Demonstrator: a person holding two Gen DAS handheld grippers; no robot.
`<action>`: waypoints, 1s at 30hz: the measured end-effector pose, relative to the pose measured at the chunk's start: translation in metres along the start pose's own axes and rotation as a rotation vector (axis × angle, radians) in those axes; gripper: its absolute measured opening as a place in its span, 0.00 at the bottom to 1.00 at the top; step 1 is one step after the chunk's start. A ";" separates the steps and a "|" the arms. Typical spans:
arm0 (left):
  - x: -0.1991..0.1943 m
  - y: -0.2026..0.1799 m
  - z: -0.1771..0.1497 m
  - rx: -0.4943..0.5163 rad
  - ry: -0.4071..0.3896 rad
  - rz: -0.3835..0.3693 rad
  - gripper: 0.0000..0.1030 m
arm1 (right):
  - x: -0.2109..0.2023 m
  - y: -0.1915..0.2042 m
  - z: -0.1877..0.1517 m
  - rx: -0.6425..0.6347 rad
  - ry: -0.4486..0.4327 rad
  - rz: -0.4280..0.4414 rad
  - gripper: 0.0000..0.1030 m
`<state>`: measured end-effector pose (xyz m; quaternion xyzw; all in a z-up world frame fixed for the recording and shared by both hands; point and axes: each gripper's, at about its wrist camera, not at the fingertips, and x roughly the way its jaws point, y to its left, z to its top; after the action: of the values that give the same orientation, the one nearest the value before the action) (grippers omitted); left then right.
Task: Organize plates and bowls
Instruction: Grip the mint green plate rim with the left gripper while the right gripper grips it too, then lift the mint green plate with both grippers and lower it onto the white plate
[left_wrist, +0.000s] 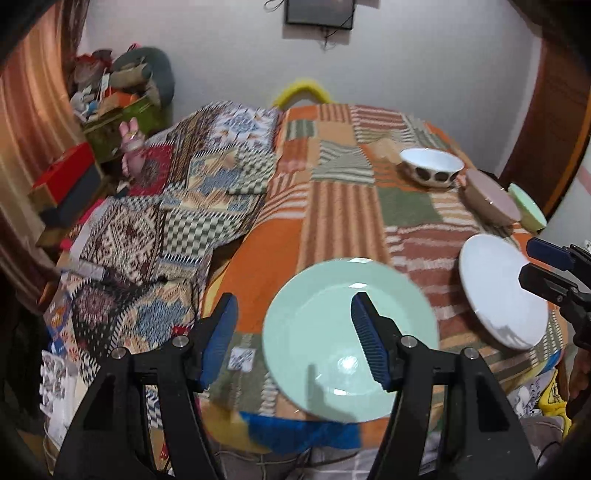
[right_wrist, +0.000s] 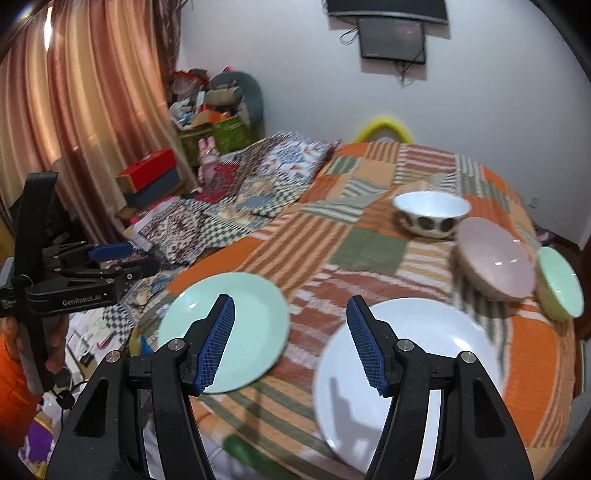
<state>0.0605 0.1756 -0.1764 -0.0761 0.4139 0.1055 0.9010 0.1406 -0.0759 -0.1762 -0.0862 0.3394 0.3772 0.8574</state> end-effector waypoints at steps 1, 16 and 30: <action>0.004 0.004 -0.004 -0.005 0.011 -0.004 0.62 | 0.006 0.003 -0.001 0.003 0.013 0.006 0.58; 0.058 0.042 -0.045 -0.100 0.121 -0.111 0.44 | 0.073 0.022 -0.024 0.076 0.192 0.054 0.53; 0.088 0.041 -0.055 -0.104 0.182 -0.165 0.26 | 0.101 0.019 -0.032 0.085 0.254 0.016 0.49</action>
<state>0.0661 0.2137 -0.2814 -0.1658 0.4802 0.0450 0.8602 0.1594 -0.0164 -0.2637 -0.0942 0.4618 0.3551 0.8074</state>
